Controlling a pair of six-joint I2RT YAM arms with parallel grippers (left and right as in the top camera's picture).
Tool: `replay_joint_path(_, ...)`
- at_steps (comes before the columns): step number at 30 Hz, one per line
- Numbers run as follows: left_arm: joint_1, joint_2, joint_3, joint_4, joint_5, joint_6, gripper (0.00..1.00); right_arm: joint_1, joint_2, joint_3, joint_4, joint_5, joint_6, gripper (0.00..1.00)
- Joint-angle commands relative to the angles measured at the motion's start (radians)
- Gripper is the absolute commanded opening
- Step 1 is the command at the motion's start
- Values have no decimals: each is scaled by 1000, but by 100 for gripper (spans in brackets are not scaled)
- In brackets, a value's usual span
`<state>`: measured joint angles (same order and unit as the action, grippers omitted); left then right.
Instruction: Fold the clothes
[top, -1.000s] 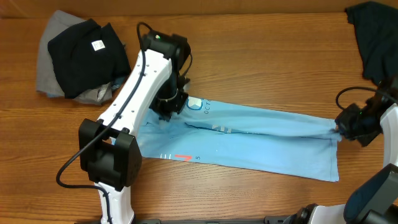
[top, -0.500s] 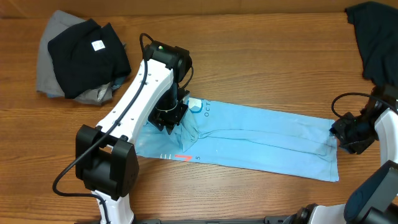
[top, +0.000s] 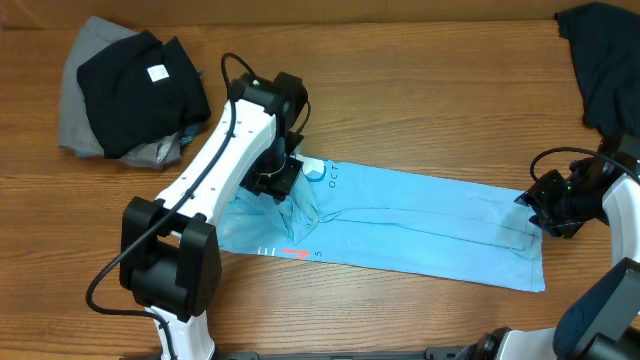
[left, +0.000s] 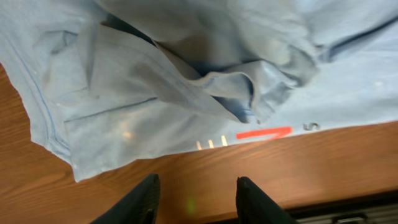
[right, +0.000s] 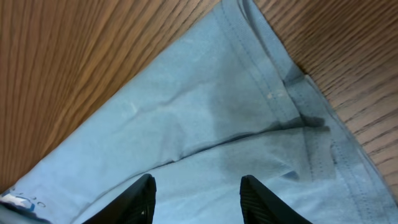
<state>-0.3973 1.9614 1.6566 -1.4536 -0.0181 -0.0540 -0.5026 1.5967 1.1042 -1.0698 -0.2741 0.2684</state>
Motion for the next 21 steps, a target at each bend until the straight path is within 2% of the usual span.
replay_joint_path(1, 14, -26, -84, 39, -106, -50, 48, -2, 3, -5, 3, -27, -10, 47)
replay_joint_path(8, 138, -26, -209, 216, -126, -138, 52, -2, 3, -5, 3, -27, -10, 48)
replay_joint_path(11, 198, -26, -223, 295, -33, -137, 49, -2, 3, -5, 3, -27, -10, 48)
replay_joint_path(16, 227, -25, -226, 386, 115, -92, 55, -2, 3, -5, 6, -28, -10, 48)
replay_joint_path(18, 223, -25, -232, 394, 144, -88, 56, -2, 3, -5, 6, -27, -10, 48)
replay_joint_path(21, 214, -24, -247, 392, 146, -88, 51, -2, 3, -5, 6, -27, -10, 48)
